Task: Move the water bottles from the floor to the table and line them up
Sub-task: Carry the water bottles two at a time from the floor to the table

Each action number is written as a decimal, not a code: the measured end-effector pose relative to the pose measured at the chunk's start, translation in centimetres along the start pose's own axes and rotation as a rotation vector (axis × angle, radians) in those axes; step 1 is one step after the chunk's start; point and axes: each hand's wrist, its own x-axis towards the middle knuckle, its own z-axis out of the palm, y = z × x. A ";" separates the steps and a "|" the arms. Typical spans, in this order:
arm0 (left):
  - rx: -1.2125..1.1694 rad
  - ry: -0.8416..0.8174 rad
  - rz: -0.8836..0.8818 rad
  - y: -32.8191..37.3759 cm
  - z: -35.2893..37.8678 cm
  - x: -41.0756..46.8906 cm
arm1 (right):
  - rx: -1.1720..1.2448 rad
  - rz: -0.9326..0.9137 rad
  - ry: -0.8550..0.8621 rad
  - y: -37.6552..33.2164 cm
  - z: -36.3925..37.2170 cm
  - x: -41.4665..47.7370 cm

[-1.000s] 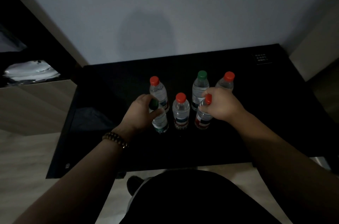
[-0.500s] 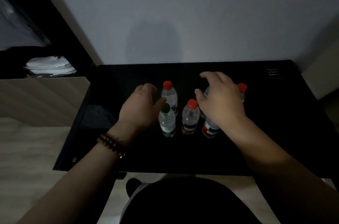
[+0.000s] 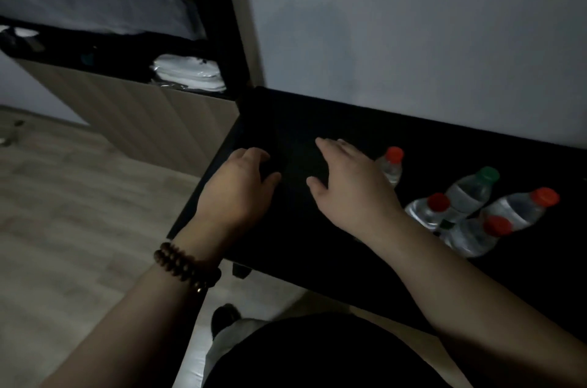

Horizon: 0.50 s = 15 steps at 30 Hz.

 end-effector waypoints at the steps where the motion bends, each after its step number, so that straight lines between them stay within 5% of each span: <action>1: -0.004 -0.003 -0.011 -1.4 -0.5 0.0 | -0.006 -0.010 -0.027 -1.2 0.8 0.6; 15: -0.042 -0.108 -0.166 -28.9 -11.8 -1.8 | -0.011 0.073 -0.385 -26.7 16.6 9.4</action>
